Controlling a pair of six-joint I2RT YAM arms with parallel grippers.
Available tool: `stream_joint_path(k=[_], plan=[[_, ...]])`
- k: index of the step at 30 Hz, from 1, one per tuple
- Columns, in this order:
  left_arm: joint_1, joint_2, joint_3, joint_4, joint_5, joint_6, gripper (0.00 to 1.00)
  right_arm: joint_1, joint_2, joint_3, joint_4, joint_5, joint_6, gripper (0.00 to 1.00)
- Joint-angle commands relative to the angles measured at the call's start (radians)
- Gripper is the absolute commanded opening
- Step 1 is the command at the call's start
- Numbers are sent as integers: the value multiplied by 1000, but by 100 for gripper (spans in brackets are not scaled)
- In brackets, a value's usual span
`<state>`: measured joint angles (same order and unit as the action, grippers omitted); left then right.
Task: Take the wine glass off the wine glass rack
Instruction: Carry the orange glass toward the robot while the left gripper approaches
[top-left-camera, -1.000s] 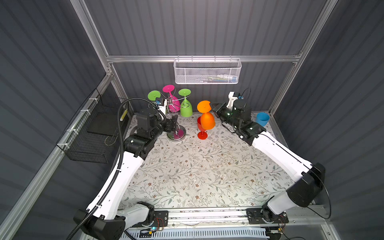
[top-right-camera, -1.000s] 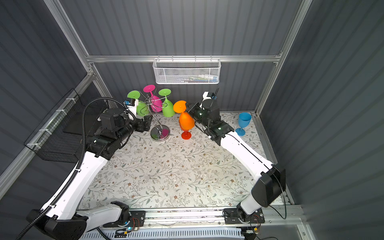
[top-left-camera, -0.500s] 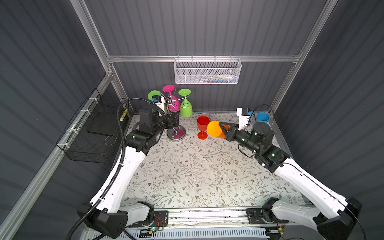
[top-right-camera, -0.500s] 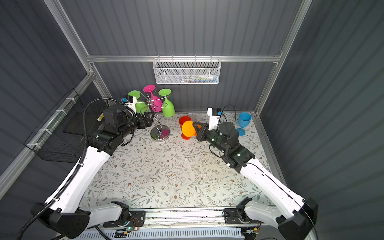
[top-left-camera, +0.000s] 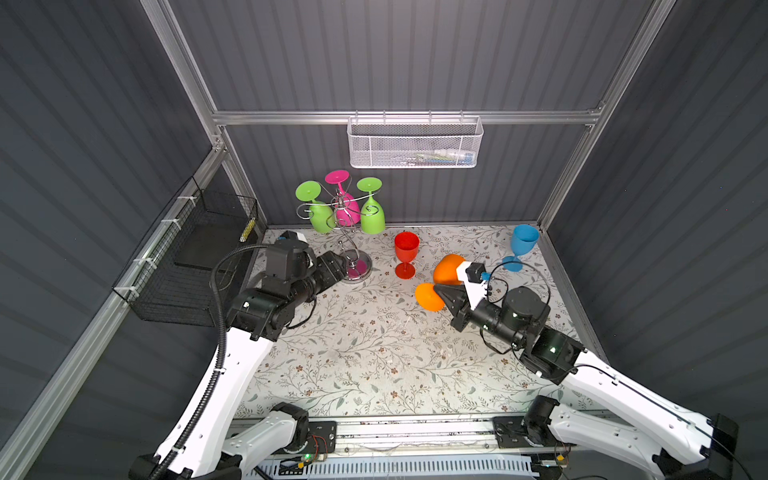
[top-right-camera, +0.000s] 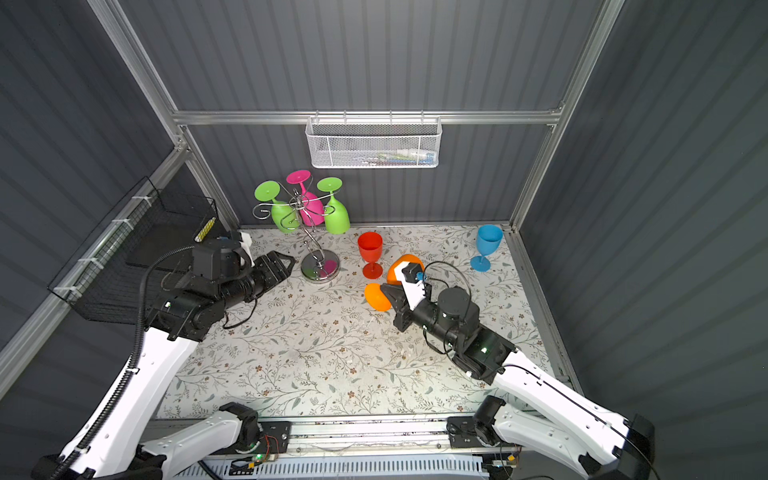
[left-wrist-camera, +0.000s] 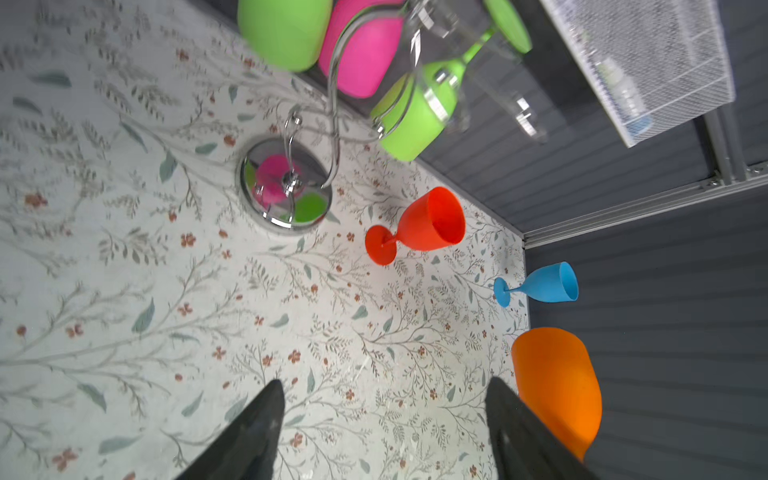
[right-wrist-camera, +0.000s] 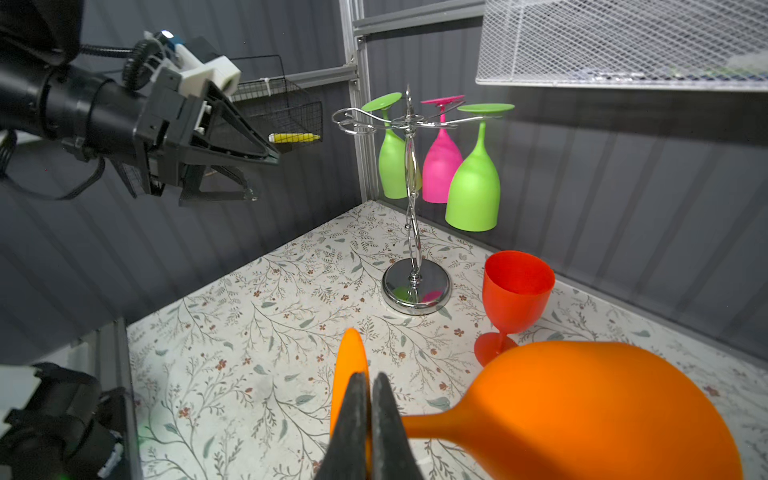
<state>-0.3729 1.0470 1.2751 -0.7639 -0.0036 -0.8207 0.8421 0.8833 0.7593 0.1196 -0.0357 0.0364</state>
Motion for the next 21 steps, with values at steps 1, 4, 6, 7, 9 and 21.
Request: stream_joint_path(k=[1, 4, 6, 7, 9, 21], plan=[[-2, -39, -61, -54, 45, -135, 76, 48, -9, -40, 105, 52, -144, 0], [-18, -57, -96, -66, 48, -199, 76, 100, 7, -76, 148, 98, -224, 0], [-29, -56, -97, -97, 38, -245, 76, 141, 19, -100, 180, 135, -282, 0], [-35, -54, -98, -107, 31, -266, 76, 159, 22, -111, 195, 154, -305, 0], [-57, -45, -99, -124, 18, -317, 76, 194, 29, -141, 234, 181, -354, 0], [-190, 35, -107, -139, 15, -567, 72, 312, 135, -229, 482, 294, -533, 0]])
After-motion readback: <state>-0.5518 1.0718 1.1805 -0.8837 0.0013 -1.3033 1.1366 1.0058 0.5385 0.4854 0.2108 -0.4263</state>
